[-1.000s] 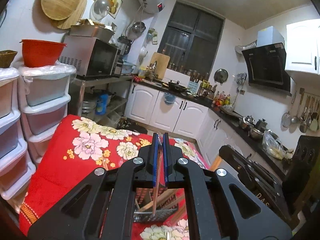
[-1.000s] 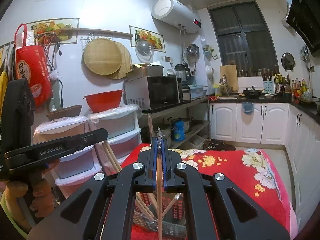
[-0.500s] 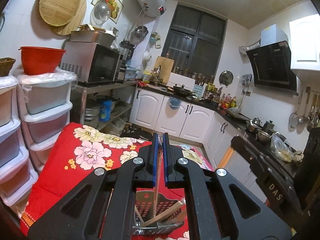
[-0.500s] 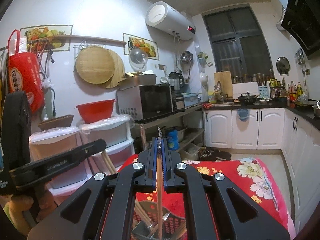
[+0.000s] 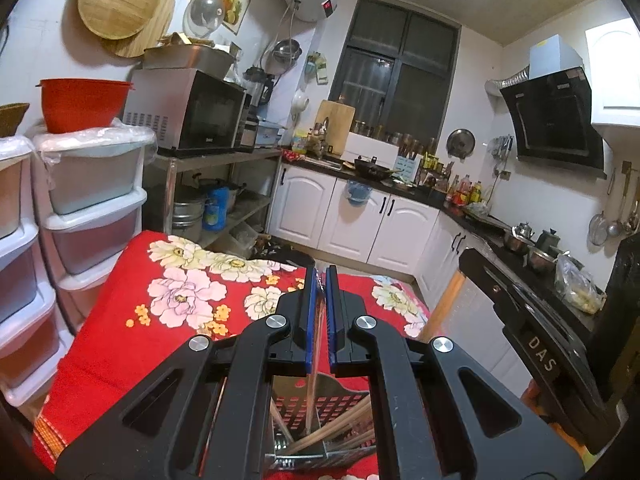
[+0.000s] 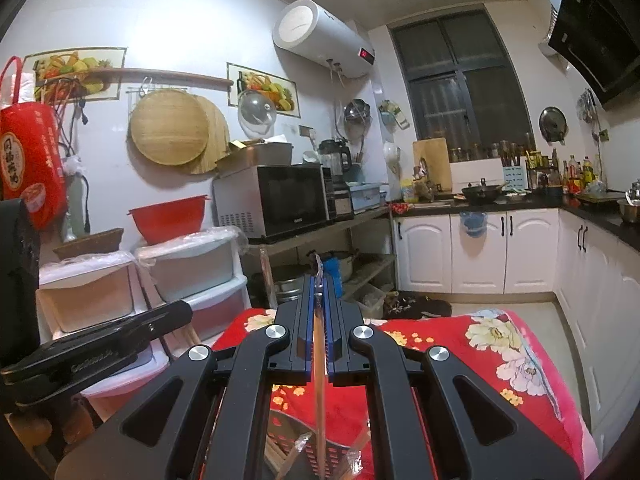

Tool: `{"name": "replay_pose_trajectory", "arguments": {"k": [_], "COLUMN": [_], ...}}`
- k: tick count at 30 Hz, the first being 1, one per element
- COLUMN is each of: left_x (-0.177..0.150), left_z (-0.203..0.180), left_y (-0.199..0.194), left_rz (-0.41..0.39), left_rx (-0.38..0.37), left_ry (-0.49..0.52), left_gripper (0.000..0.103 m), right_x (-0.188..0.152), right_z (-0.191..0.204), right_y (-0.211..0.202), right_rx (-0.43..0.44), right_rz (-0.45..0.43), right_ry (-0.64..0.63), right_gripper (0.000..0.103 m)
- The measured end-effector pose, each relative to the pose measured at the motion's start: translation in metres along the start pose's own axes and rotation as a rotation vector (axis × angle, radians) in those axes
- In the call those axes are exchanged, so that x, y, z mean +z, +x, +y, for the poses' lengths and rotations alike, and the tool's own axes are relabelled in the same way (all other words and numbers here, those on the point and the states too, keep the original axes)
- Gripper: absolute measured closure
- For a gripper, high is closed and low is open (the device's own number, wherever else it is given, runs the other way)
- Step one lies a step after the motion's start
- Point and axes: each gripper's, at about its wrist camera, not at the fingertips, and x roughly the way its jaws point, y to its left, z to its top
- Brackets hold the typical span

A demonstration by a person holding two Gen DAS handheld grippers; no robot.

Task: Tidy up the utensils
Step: 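Lower the left tool's chopstick into the caddy while the right tool lowers its chopstick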

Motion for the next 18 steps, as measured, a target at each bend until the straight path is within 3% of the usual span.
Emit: {"name": "replay_pose_trajectory", "arguments": {"k": [18], "left_x": [-0.033], "left_z": [0.021], "left_y": [0.019], "left_rz": [0.064], "left_rx": [0.025], "left_ry": [-0.023], "left_gripper": [0.102], "right_x": [-0.048], "right_z": [0.006], "right_y": [0.03], "right_rx": [0.014], "right_rz": [0.073], "right_ry": [0.018], "right_gripper": [0.098]}}
